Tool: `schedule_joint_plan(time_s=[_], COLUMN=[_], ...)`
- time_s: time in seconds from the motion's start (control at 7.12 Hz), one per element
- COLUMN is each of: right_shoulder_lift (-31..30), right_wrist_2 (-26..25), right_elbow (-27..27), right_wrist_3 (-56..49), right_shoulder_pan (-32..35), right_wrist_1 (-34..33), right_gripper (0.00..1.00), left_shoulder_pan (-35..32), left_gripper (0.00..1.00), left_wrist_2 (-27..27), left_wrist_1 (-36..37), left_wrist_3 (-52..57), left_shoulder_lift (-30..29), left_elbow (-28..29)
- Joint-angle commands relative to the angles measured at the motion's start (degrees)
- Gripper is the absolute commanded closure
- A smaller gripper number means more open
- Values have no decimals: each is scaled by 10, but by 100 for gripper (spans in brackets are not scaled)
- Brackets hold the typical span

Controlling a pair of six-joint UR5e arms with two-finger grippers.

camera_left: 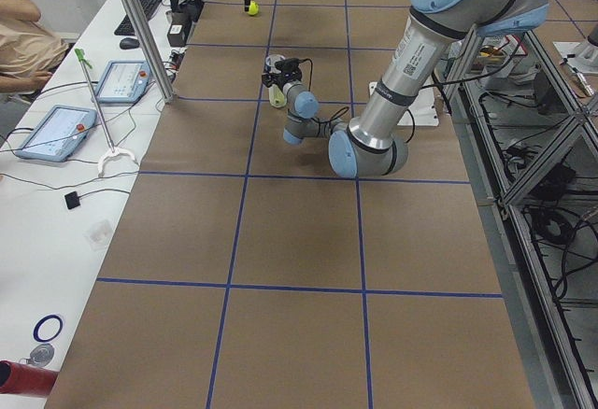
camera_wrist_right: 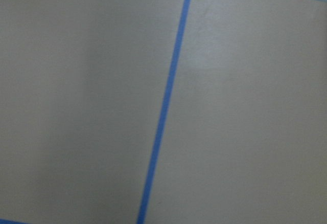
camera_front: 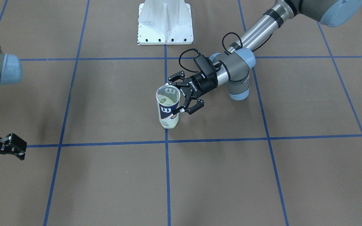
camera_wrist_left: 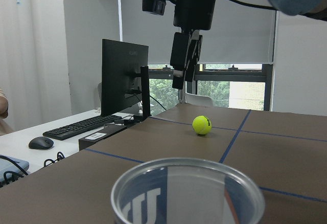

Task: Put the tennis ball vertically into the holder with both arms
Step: 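Move the right gripper to the second yellow tennis ball, then grasp the second tennis ball with the right gripper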

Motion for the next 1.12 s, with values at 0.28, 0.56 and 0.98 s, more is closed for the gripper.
schedule_joint_plan(time_s=[0.28,0.56,0.98], right_shoulder_lift=[-49,-48,-41], right_wrist_2=[14,3,-54], right_elbow=[-171,-231,-262], right_wrist_3=[-101,-125,-126], right_shoulder_pan=[46,45,34], right_wrist_1=[200,250,260], right_gripper=[1,1,3], left_shoulder_pan=[1,1,2], left_gripper=[6,6,6], left_wrist_2=[0,0,0], left_wrist_1=[0,0,0], left_wrist_3=[0,0,0], left_shoulder_lift=[0,0,0], left_elbow=[0,0,0])
